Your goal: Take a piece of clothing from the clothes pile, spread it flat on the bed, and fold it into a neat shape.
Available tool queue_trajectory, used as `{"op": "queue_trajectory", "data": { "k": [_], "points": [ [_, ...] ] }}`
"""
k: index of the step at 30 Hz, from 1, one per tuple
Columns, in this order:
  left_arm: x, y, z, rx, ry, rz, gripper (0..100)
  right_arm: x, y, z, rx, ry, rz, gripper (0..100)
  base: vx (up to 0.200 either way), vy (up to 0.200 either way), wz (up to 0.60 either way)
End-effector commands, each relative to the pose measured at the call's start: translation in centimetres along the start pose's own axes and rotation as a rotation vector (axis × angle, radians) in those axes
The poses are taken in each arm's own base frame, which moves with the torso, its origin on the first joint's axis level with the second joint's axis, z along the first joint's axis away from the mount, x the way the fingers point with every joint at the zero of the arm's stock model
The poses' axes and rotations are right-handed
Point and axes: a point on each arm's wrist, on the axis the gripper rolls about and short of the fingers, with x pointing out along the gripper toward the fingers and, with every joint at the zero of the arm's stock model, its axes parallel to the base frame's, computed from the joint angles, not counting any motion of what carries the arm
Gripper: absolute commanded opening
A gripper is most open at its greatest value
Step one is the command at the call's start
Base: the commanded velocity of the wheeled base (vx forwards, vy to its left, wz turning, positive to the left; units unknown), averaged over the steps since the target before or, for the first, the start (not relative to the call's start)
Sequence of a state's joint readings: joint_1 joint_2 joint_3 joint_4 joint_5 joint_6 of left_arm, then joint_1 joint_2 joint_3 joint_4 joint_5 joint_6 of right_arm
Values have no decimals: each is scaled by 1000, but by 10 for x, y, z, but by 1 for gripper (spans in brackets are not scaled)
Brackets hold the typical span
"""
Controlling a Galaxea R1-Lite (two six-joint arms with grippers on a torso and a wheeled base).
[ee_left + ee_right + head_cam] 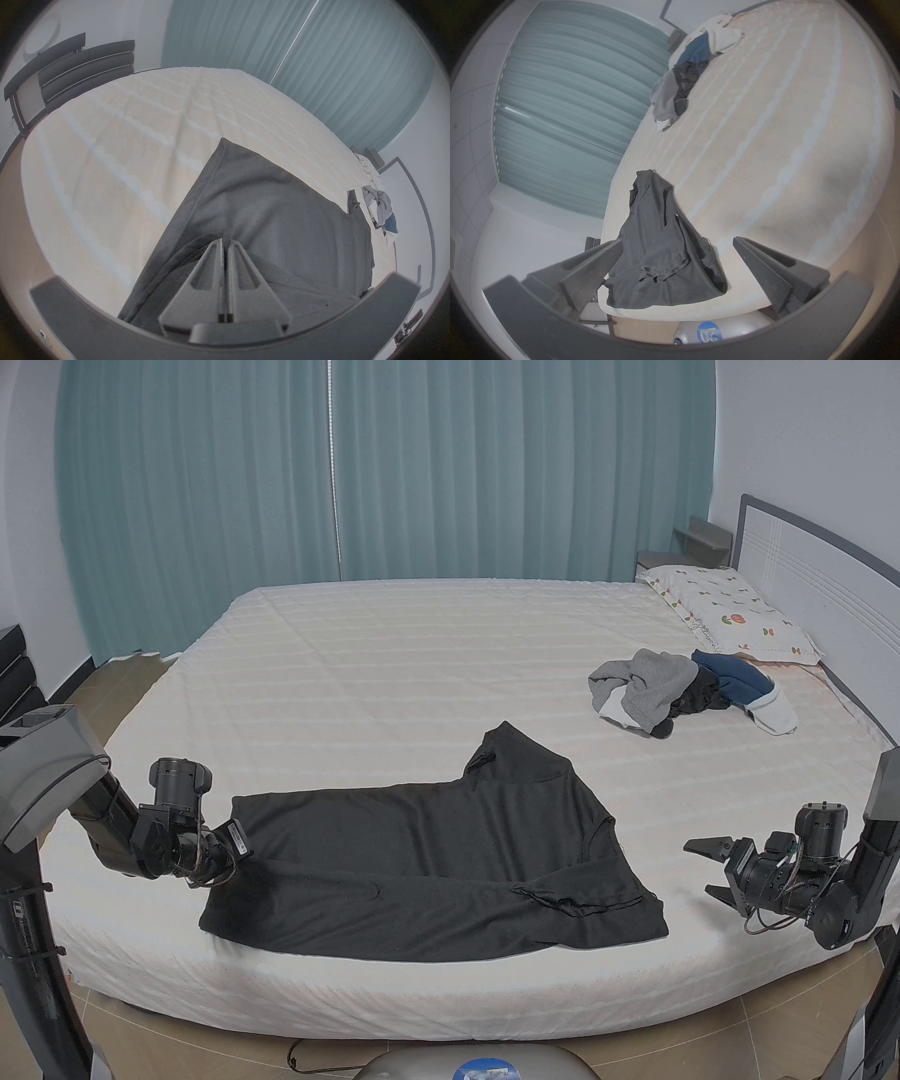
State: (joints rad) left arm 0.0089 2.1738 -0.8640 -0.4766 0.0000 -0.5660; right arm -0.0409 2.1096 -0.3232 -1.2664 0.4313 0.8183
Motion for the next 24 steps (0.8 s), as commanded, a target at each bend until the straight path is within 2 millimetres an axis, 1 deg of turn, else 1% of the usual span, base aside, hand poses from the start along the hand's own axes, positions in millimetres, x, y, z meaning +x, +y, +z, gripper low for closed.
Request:
{"op": "queue_trajectory", "data": {
  "k": [1, 5, 8, 10, 11, 12, 15, 16, 18, 20, 21, 22, 24],
  "points": [
    [-21, 1, 3, -4, -26, -10, 0, 11, 10, -3, -43, 19, 27, 100, 0, 0, 0],
    [-27, 1, 3, -6, -32, -14, 0, 22, 16, -12, -71, 75, 15, 100, 0, 0, 0],
    [-38, 0, 5, -9, -48, -24, 0, 32, 15, -21, -185, 85, -19, 100, 0, 0, 0],
    [-44, 1, 3, -7, -50, -25, 0, 40, 18, -23, -236, 65, -38, 100, 0, 0, 0],
    [-44, 1, 3, -7, -50, -25, 0, 40, 18, -23, -236, 65, -38, 100, 0, 0, 0],
    [-47, 2, 2, -9, -50, -25, 0, 52, 24, -21, -267, 34, -40, 100, 0, 0, 0],
    [-48, 4, -2, -13, -42, -22, 0, 67, 27, -18, -280, 39, -32, 100, 0, 0, 0],
    [-48, 4, -2, -13, -40, -23, 0, 69, 28, -17, -280, 42, -32, 100, 0, 0, 0],
    [-46, 4, -3, -14, -32, -22, 0, 88, 32, -16, -289, 71, -38, 100, 0, 0, 0],
    [-46, 4, -4, -13, -32, -22, 0, 98, 34, -12, -292, 71, -34, 100, 0, 0, 0],
    [-46, 4, -3, -13, -34, -24, 0, 99, 35, -11, -293, 70, -31, 100, 0, 0, 0],
    [-47, 4, -3, -13, -32, -24, 0, 108, 37, -7, -305, 67, -20, 100, 0, 0, 0],
    [-47, 4, -3, -13, -32, -24, 0, 117, 35, -7, -319, 93, -14, 100, 0, 0, 0]
  ]
}}
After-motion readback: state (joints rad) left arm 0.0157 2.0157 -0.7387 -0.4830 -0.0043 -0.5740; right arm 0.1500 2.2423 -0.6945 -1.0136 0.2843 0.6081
